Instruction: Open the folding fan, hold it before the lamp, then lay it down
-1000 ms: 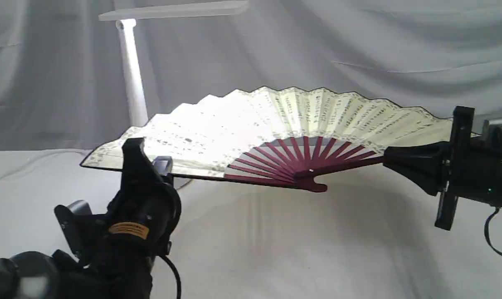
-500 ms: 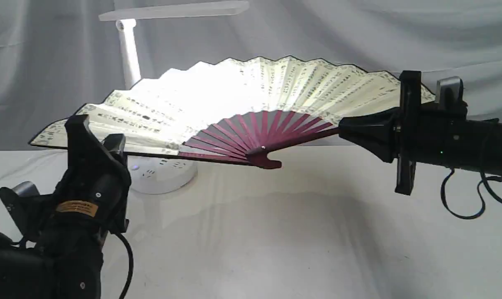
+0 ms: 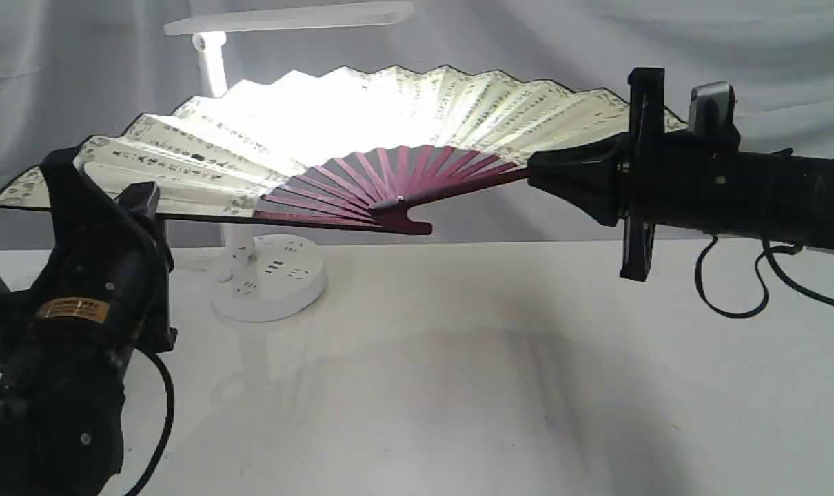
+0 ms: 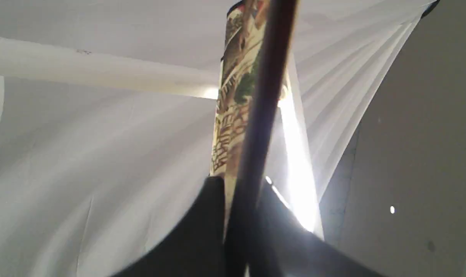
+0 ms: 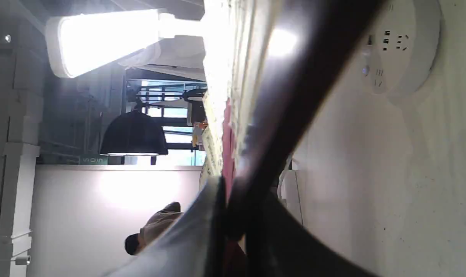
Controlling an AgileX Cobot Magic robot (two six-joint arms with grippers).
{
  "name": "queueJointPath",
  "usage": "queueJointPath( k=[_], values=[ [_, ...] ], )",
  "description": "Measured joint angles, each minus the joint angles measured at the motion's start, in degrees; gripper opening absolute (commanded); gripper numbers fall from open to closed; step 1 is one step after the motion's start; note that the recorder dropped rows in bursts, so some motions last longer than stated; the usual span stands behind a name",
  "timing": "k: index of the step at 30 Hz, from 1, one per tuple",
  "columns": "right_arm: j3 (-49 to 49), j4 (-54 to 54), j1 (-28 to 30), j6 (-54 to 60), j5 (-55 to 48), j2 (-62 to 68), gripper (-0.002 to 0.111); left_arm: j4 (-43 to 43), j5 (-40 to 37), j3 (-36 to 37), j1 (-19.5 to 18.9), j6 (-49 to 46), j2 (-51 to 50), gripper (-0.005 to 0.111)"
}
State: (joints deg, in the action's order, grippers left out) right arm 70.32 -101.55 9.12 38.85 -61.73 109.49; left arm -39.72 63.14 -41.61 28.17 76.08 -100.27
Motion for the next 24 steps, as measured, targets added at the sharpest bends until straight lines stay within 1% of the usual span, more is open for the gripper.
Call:
queueJointPath(
  k=[14,21,24],
  values=[
    [0.00,0.00,-0.47,-0.51,1.86,-4.94,0.000,-0.50,-2.93,0.00,0.00,-0.03,3.74,0.000],
    [0.00,0.00,-0.47,-1.74,1.80,-5.27,0.000,-1.94,-8.17,0.00,0.00,-0.03,6.27,0.000],
    [0.00,0.00,-0.47,-2.10,1.31,-5.27,0.000,-2.17,-9.20,0.00,-0.12,-0.03,6.72,0.000]
  ],
)
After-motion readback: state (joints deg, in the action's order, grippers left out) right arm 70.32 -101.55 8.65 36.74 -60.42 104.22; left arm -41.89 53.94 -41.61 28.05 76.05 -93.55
